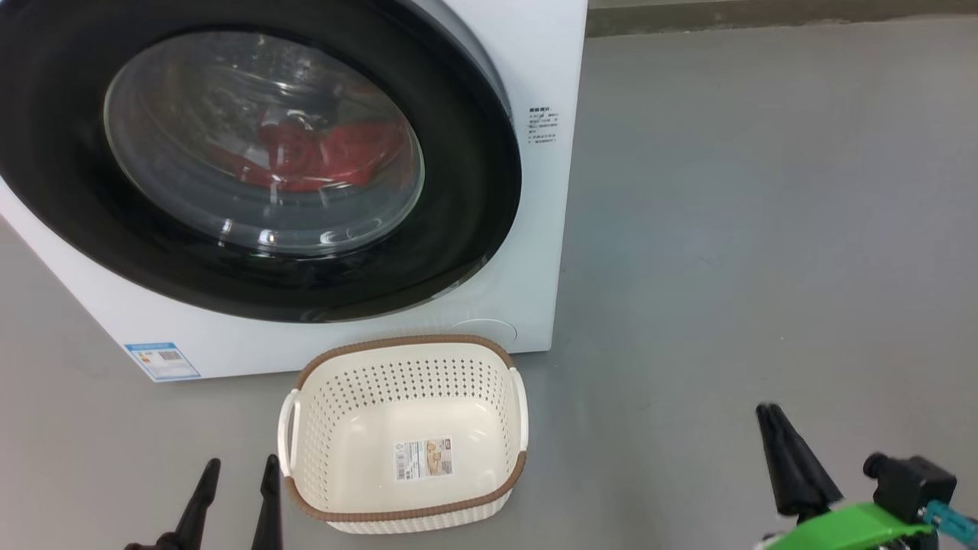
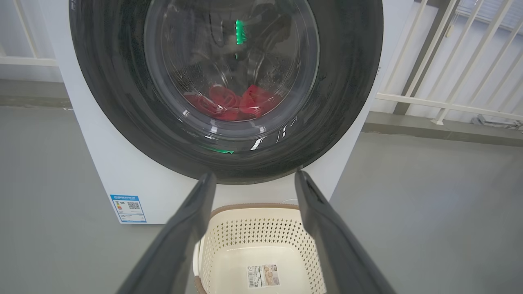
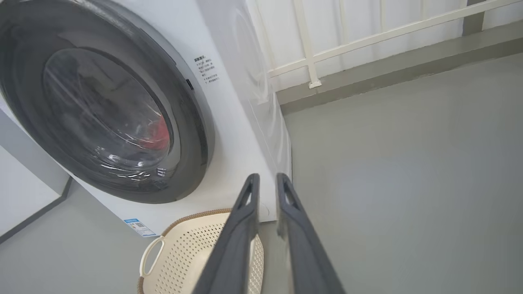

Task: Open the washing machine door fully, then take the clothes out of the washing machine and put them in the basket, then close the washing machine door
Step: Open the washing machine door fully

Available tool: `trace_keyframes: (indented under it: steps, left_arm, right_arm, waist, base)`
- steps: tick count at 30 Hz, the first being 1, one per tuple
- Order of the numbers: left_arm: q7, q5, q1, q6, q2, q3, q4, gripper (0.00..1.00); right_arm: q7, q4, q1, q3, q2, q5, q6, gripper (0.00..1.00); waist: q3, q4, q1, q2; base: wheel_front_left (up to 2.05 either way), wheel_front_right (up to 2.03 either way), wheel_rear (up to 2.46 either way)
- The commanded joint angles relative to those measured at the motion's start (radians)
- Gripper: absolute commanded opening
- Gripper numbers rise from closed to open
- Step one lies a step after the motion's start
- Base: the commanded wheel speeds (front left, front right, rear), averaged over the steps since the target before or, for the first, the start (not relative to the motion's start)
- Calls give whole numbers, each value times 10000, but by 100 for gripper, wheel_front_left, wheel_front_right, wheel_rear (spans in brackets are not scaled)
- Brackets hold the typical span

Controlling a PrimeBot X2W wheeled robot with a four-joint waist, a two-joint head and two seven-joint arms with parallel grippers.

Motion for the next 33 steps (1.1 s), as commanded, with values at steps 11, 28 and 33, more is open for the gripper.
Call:
trace_keyframes:
  steps: [11, 28, 33]
  left_arm:
    - [-124, -281, -787, -31, 143, 216, -232, 100]
    - [-124, -363, -1898, -31, 143, -198, -255, 100]
    - [-124, -401, -2108, -31, 143, -353, -207, 100]
  right_arm:
    - [-120, -505, -2703, 756, 30, 1509, 16, 0]
    - [-120, -97, -7146, 1067, -300, 3278, 16, 0]
    - [-120, 707, -8148, 1740, -665, 4446, 16, 0]
  waist:
    - [616, 28, 0, 0]
    - [1905, 654, 0, 0]
    - [2122, 901, 0, 0]
  base:
    - [0, 0, 0]
    - [0, 0, 0]
    - [0, 0, 0]
